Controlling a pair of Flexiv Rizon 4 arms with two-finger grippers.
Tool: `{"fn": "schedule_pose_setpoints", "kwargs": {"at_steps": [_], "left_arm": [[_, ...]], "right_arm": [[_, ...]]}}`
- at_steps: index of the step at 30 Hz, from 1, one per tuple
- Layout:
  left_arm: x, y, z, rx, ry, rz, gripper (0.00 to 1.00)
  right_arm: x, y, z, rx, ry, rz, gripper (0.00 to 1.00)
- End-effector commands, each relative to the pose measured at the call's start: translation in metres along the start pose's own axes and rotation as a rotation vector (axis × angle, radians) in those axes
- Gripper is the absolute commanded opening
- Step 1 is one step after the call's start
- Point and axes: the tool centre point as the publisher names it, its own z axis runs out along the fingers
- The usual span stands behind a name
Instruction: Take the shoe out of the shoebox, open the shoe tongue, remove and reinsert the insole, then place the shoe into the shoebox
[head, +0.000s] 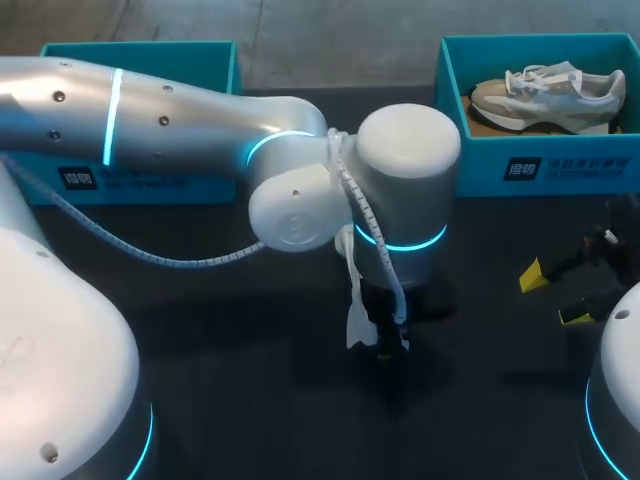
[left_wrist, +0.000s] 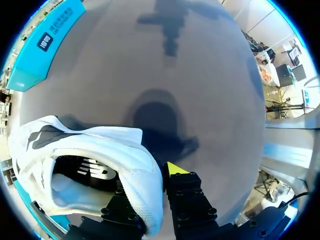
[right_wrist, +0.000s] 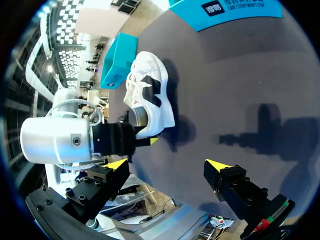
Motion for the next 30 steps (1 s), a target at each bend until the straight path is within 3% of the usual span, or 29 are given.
{"fn": "schedule_pose_setpoints", "kwargs": {"at_steps": [1, 7, 18, 30], "left_arm": [[-0.007, 0.015, -0.021, 0.020, 0.001, 0.007, 0.00], [-0.023, 0.025, -0.046, 0.020, 0.008, 0.051, 0.00], [-0.060, 0.050, -0.113, 0.057, 0.062, 0.077, 0.00], [-0.082, 0.067, -0.170, -0.006, 0.058, 0.052, 0.00]], "right_arm": [[0.001, -0.001, 0.000, -0.002, -0.003, 0.002, 1.00], [0.001, -0.001, 0.000, -0.002, -0.003, 0.002, 1.00], [0.001, -0.001, 0.000, -0.002, -0.003, 0.002, 1.00], [0.001, -0.001, 0.000, -0.002, -0.003, 0.002, 1.00]]}}
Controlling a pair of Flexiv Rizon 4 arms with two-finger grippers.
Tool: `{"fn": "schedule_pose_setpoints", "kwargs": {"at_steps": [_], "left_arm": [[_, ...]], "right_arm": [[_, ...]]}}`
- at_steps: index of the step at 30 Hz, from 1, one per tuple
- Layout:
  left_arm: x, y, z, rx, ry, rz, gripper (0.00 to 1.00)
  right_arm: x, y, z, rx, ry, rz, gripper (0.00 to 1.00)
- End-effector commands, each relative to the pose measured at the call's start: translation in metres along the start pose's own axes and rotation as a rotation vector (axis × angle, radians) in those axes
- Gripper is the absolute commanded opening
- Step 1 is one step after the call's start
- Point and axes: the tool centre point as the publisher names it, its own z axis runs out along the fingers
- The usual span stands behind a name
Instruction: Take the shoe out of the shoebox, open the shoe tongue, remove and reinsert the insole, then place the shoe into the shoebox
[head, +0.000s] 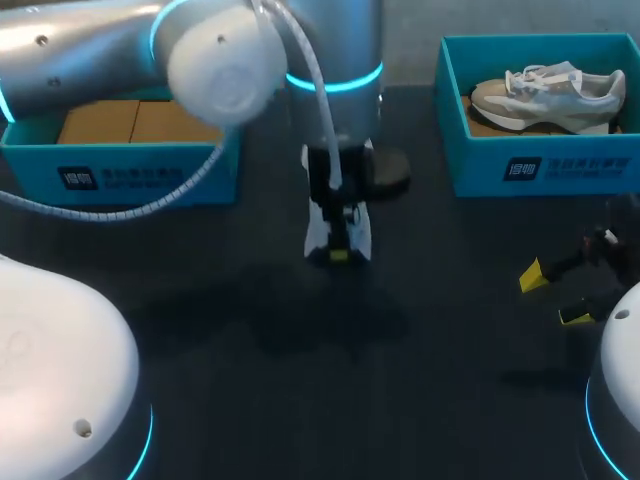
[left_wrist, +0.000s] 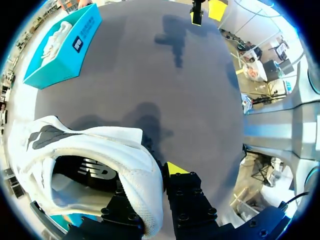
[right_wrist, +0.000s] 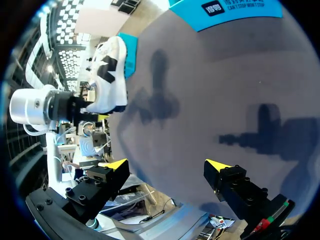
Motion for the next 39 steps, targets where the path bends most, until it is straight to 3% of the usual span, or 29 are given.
{"fn": "schedule_pose_setpoints", "kwargs": {"at_steps": [1, 7, 12, 30, 39], "left_arm": [[-0.008, 0.010, -0.038, -0.015, 0.003, -0.008, 0.00], [-0.028, 0.028, -0.068, -0.015, 0.017, -0.025, 0.00], [-0.056, 0.056, -0.093, -0.036, -0.005, -0.100, 0.00], [-0.056, 0.056, -0.093, -0.036, -0.005, -0.100, 0.00], [-0.088, 0.102, -0.136, -0.007, -0.004, -0.067, 0.00]], "right_arm": [[0.001, -0.001, 0.000, -0.002, -0.003, 0.002, 1.00], [0.001, -0.001, 0.000, -0.002, -0.003, 0.002, 1.00], [0.001, -0.001, 0.000, -0.002, -0.003, 0.002, 1.00], [0.001, -0.001, 0.000, -0.002, -0.003, 0.002, 1.00], [0.001, -0.001, 0.000, -0.002, -0.003, 0.002, 1.00]]}}
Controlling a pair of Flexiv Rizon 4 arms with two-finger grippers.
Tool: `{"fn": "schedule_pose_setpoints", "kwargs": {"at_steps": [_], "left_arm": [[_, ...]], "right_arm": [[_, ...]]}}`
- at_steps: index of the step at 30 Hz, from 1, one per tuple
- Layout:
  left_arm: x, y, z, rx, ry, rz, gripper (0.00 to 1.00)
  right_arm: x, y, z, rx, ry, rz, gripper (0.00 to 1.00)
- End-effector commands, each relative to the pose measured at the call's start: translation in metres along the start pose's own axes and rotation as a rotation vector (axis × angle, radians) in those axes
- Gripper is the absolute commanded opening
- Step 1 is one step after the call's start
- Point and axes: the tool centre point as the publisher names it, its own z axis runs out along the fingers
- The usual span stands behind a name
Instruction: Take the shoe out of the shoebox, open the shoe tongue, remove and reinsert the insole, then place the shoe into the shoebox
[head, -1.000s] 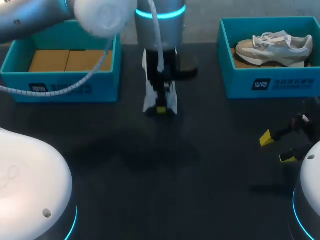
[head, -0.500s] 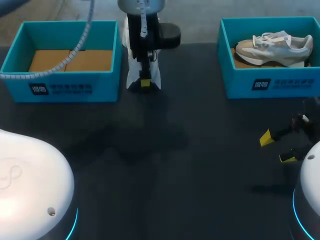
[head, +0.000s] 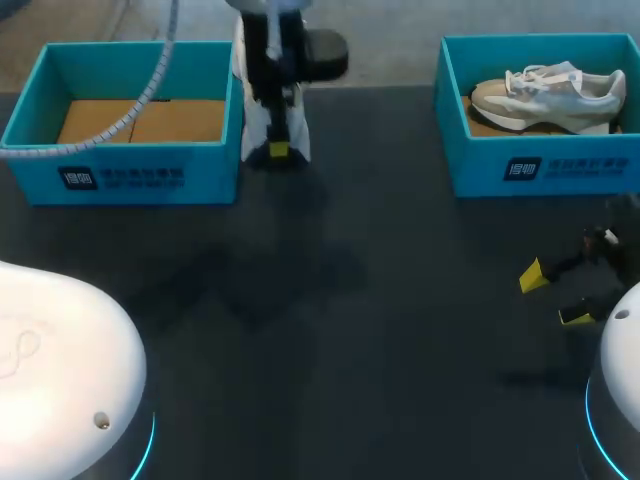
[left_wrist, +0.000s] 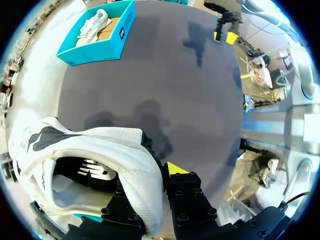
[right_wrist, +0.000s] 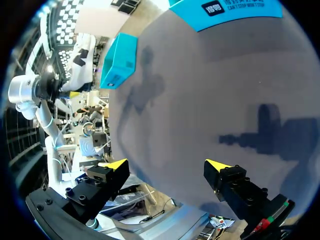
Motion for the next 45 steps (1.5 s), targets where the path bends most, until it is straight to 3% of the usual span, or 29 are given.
{"fn": "schedule_pose_setpoints", "kwargs": {"at_steps": [1, 9, 28, 41, 45], "left_arm": [[-0.016, 0.032, -0.021, 0.028, 0.017, 0.022, 0.00], [-0.053, 0.077, -0.036, 0.036, -0.004, 0.056, 0.00], [-0.149, 0.195, -0.035, 0.009, -0.016, -0.018, 0.00], [-0.191, 0.241, -0.024, -0.021, -0.007, -0.052, 0.00], [-0.189, 0.245, -0.027, -0.014, -0.013, -0.046, 0.00]], "right_arm": [[0.001, -0.001, 0.000, -0.002, -0.003, 0.002, 1.00], [0.001, -0.001, 0.000, -0.002, -0.003, 0.002, 1.00], [0.001, -0.001, 0.000, -0.002, -0.003, 0.002, 1.00], [0.001, -0.001, 0.000, -0.002, -0.003, 0.002, 1.00], [0.001, -0.001, 0.000, -0.002, -0.003, 0.002, 1.00]]}}
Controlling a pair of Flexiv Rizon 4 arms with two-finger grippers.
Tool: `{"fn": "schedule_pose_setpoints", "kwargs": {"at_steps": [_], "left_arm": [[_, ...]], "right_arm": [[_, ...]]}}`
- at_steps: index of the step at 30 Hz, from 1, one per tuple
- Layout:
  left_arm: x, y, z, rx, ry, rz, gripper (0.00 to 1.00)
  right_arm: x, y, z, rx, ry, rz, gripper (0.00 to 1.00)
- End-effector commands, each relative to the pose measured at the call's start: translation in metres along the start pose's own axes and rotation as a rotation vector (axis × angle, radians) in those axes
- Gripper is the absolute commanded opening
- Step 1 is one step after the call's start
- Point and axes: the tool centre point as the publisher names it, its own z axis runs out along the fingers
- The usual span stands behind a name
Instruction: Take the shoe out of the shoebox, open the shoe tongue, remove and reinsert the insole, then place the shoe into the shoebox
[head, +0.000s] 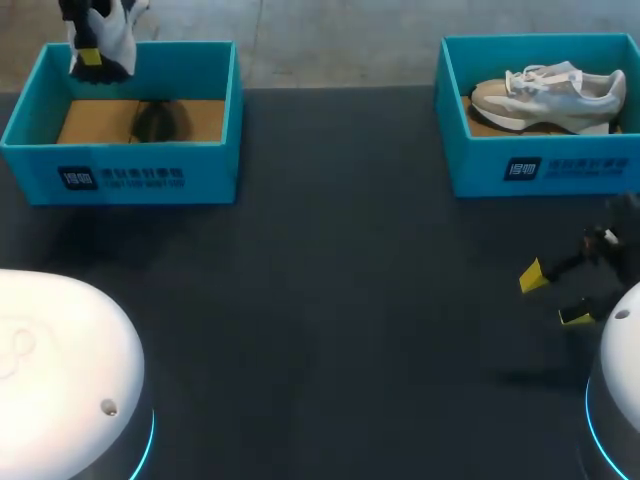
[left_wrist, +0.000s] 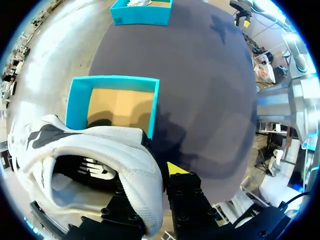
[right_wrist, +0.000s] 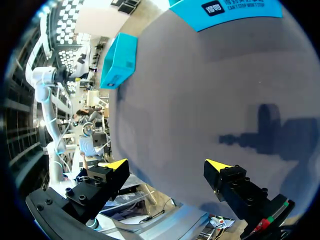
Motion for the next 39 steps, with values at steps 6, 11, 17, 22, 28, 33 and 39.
{"fn": "schedule_pose_setpoints", "kwargs": {"at_steps": [6, 11, 17, 22, 28, 33, 39], "left_arm": [[-0.008, 0.014, -0.002, 0.021, 0.012, 0.062, 0.00], [-0.012, 0.024, -0.003, -0.015, 0.020, 0.145, 0.00], [-0.018, 0.033, -0.011, -0.074, -0.007, 0.294, 0.00], [-0.016, 0.037, -0.016, -0.122, -0.022, 0.422, 0.00], [-0.016, 0.037, -0.016, -0.122, -0.022, 0.422, 0.00], [-0.016, 0.037, -0.016, -0.122, -0.022, 0.422, 0.00], [-0.025, 0.046, -0.010, -0.098, 0.010, 0.458, 0.00]], "right_arm": [[0.001, -0.001, 0.000, -0.001, -0.003, 0.002, 1.00], [0.001, -0.001, 0.000, -0.001, -0.003, 0.002, 1.00], [0.001, -0.001, 0.000, -0.001, -0.003, 0.002, 1.00], [0.001, -0.001, 0.000, -0.001, -0.003, 0.002, 1.00], [0.001, -0.001, 0.000, -0.001, -0.003, 0.002, 1.00], [0.001, -0.001, 0.000, -0.001, -0.003, 0.002, 1.00], [0.001, -0.001, 0.000, -0.001, -0.003, 0.002, 1.00]]}}
